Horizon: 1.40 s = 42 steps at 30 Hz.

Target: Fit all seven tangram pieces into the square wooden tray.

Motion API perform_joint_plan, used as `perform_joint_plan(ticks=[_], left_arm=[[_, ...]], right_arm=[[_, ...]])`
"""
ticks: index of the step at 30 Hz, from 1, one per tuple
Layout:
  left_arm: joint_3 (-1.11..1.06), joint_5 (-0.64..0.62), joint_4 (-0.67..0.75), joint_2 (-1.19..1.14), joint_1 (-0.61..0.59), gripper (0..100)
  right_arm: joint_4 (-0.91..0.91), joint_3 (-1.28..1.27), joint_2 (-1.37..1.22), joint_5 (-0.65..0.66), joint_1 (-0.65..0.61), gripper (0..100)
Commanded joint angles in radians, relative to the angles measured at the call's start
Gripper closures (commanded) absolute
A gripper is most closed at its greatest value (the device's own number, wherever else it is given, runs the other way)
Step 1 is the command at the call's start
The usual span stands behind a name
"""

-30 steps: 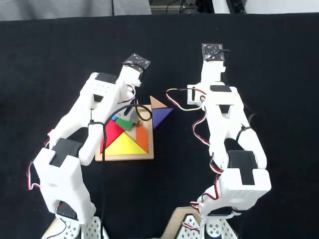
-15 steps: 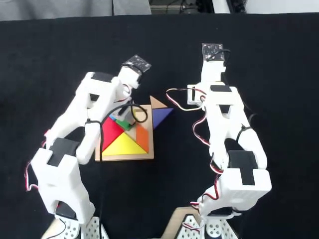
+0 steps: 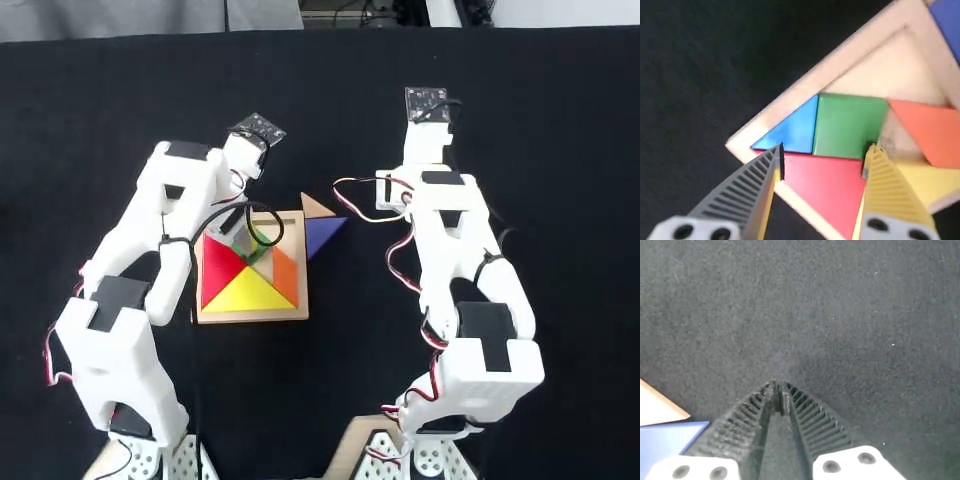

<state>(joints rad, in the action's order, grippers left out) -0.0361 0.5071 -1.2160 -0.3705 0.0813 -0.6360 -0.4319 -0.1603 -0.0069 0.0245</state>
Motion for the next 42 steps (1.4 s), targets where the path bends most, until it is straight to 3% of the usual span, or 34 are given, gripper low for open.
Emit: perform_joint_plan(ticks=[1,8,10,15,17,19,22,28,33,38,42], left_arm=[[0.186,0.014,-0.158,0.121,-0.027,74],[0.45,-0.155,-0.551,0.292,-0.071,74],[0.415,-0.178,-0.542,0.336,-0.137,74],[0.237,-0.244,-0.517,0.41,-0.338,74],[0.137,-0.282,-0.486,0.431,-0.387,74],[0.001,-0.313,-0.425,0.47,-0.433,74],[-0.302,-0.336,-0.21,0.551,-0.489,74],[-0.858,-0.402,0.273,0.778,-0.573,74],[-1.013,-0.439,0.374,0.961,-0.636,74],[-1.147,-0.463,0.508,1.022,-0.595,74],[-1.161,-0.463,0.523,1.03,-0.593,74]], right_arm=[[0.014,0.062,0.013,-0.003,0.005,98.6],[0.011,0.062,0.013,-0.002,-0.014,98.6],[0.009,0.062,0.013,0.031,-0.037,98.6],[-0.012,0.077,0.013,0.278,-0.181,98.4],[-0.094,0.145,0.012,0.287,-0.221,97.6],[-0.222,0.254,0.002,0.235,-0.232,92.0],[-0.368,0.409,-0.033,0.192,-0.264,82.6],[-0.4,0.585,-0.243,0.186,-0.373,81.4],[-0.408,0.745,-0.427,0.172,-0.382,81.4],[-0.466,0.814,-0.515,0.152,-0.384,81.5],[-0.483,0.829,-0.55,0.153,-0.325,81.5]])
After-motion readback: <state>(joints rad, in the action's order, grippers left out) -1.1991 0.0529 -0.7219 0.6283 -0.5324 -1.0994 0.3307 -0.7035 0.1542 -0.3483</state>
